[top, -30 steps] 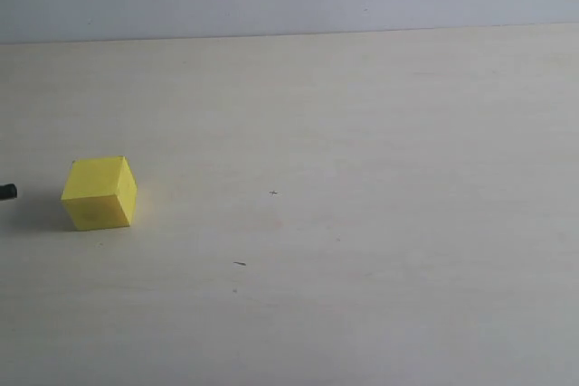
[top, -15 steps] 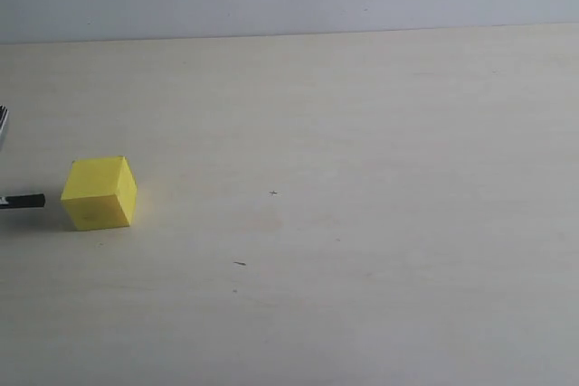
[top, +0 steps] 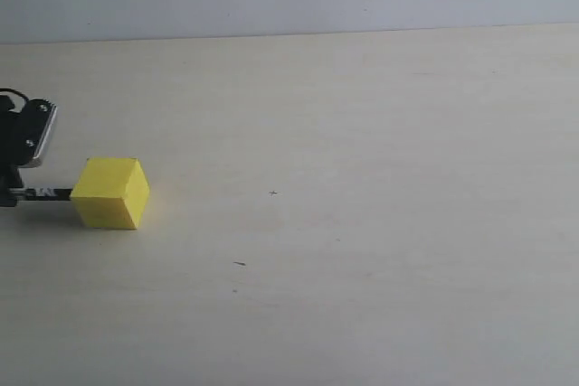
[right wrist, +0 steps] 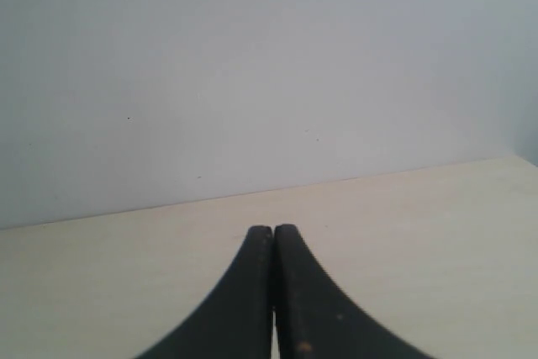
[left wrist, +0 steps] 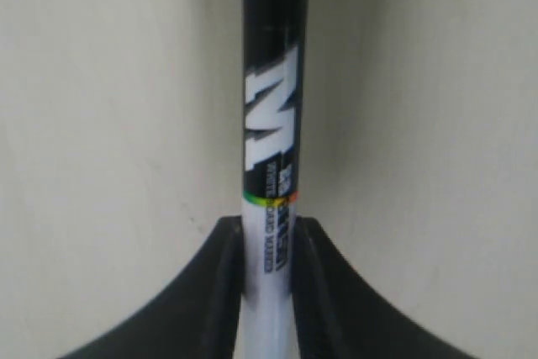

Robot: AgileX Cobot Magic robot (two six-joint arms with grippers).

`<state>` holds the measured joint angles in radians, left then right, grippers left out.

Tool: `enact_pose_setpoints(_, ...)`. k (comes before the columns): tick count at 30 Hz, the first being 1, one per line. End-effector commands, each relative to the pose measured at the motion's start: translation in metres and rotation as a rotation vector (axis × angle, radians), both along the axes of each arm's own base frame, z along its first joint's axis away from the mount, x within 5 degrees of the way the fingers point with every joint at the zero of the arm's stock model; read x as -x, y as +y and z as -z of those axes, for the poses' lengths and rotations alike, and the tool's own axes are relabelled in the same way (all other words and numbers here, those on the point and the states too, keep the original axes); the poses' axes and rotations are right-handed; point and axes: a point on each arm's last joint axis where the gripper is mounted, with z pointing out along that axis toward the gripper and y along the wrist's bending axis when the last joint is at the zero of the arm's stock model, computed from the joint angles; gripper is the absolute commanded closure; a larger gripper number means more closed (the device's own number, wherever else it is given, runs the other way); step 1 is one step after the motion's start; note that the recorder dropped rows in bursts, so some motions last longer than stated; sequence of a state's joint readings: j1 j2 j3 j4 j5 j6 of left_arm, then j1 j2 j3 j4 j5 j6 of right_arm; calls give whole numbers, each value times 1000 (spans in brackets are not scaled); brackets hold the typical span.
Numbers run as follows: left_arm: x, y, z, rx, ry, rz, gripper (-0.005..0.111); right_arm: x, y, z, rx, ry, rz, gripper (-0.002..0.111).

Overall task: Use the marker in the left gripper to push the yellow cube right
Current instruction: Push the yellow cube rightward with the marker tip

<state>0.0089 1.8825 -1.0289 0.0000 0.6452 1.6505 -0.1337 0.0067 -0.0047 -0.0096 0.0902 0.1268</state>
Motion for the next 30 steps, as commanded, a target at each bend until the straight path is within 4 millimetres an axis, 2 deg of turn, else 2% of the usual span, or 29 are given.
enact_pose_setpoints(1, -4, -9, -7, 28, -2, -58, 107, 0, 0, 1, -3, -8, 5, 108)
enact_pose_setpoints(7, 0, 8, -6, 10, 45, -89, 107, 0, 0, 1, -3, -8, 5, 108)
enact_pose_setpoints(11, -2, 8, -6, -12, 24, -56, 107, 0, 0, 1, -3, -8, 5, 108)
enact_pose_setpoints(16, -3, -12, -7, -9, 19, 1, 107, 0, 0, 1, -3, -8, 5, 108)
enact_pose_setpoints(20, 0, -43, -6, -4, 25, 75, 107, 0, 0, 1, -3, -8, 5, 108)
enact_pose_setpoints(22, 1, -52, -6, 1, 23, 51, 107, 0, 0, 1, -3, -8, 5, 108)
enact_pose_setpoints(30, 4, -22, -6, -14, 88, -91, 107, 0, 0, 1, -3, -8, 5, 108)
